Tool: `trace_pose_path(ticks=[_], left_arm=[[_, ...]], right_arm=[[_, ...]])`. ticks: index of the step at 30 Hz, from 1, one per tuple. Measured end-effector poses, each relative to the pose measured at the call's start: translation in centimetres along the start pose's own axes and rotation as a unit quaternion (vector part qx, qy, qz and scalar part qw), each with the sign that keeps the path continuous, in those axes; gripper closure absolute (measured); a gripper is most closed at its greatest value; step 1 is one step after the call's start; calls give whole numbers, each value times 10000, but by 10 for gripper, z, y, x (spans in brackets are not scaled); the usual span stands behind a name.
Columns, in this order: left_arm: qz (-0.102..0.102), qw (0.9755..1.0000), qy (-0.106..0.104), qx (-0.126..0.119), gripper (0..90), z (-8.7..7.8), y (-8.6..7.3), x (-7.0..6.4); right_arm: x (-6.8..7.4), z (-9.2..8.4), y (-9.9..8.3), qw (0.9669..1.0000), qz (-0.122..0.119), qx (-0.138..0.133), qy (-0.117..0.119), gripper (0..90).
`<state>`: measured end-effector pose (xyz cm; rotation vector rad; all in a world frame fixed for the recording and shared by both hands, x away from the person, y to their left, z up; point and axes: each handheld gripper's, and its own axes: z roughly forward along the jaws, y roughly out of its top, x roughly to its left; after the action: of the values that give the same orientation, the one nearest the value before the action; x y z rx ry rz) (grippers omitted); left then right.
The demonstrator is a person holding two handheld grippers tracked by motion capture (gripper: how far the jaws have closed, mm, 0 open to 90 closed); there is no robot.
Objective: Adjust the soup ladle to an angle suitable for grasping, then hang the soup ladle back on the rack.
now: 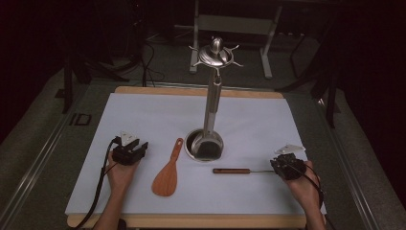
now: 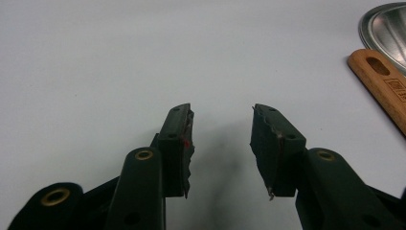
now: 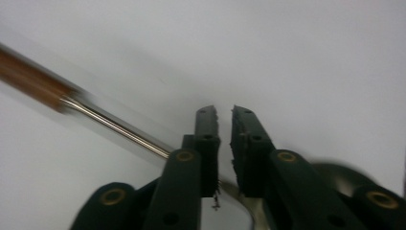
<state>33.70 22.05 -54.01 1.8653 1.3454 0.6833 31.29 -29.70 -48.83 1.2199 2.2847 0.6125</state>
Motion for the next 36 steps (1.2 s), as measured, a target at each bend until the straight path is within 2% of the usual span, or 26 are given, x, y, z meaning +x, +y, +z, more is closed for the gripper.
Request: trace_pose_path(ticks=[2, 5, 8, 11, 16, 19, 29, 33, 36], left_arm=[[-5, 10000, -6, 15, 594, 0, 0, 0], [-13, 10000, -10, 8, 595, 0, 0, 0], [-17, 10000, -10, 5, 594, 0, 0, 0], [-14, 10000, -10, 0, 594, 0, 0, 0], [-17, 10000, -15, 6, 594, 0, 0, 0], [-24, 10000, -15, -3, 594, 0, 0, 0], [-11, 10000, -1, -10, 594, 0, 0, 0], [-8, 10000, -1, -11, 594, 0, 0, 0], [-11, 10000, -2, -9, 594, 0, 0, 0]], right_arm=[[5, -2, 7, 9998, -182, -73, 49, 743], [12, -4, 18, 9980, -544, -140, 282, 695], [21, -5, 27, 9931, -993, -174, 599, 658], [29, -5, 37, 9871, -1380, -82, 806, 639], [33, -2, 48, 9815, -1688, 21, 899, 625], [34, 0, 53, 9771, -1880, 156, 984, 621], [45, 11, 56, 9572, -2485, 539, 1380, 624], [50, 14, 58, 9495, -2667, 668, 1511, 658], [55, 17, 60, 9418, -2815, 755, 1674, 658]])
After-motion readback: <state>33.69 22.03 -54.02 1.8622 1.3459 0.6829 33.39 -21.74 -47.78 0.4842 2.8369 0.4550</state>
